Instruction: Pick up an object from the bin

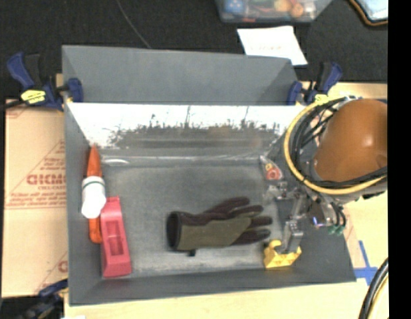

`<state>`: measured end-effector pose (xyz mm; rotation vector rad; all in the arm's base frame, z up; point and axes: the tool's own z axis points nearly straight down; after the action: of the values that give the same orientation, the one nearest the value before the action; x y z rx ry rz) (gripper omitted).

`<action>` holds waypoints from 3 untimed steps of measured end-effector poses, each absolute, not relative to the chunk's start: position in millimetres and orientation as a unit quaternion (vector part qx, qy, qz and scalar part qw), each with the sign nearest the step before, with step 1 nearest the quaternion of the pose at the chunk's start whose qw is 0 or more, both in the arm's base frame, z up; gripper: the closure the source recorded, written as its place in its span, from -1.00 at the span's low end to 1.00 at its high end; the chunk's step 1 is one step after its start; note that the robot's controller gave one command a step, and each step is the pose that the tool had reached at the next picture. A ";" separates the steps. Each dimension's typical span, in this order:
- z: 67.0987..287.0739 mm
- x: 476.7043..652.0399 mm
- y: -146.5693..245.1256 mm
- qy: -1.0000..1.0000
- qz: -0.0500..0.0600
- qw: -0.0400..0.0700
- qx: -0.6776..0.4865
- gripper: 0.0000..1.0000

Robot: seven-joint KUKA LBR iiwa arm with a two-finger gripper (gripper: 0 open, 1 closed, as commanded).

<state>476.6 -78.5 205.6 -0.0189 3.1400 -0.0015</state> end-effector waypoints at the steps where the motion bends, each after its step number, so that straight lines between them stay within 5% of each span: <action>1: 205.6 476.6 -78.5 1.000 0.000 0.001 -0.006 -1.00; 2: 148.7 491.2 -36.4 1.000 0.000 0.002 -0.023 -1.00; 3: 160.6 482.8 12.1 0.999 0.001 0.001 -0.054 -1.00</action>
Offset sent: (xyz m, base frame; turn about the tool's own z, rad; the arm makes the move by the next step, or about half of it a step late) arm 0.0134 0.0419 -0.0561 -0.0293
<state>482.8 12.1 160.6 -0.1691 3.1344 0.0016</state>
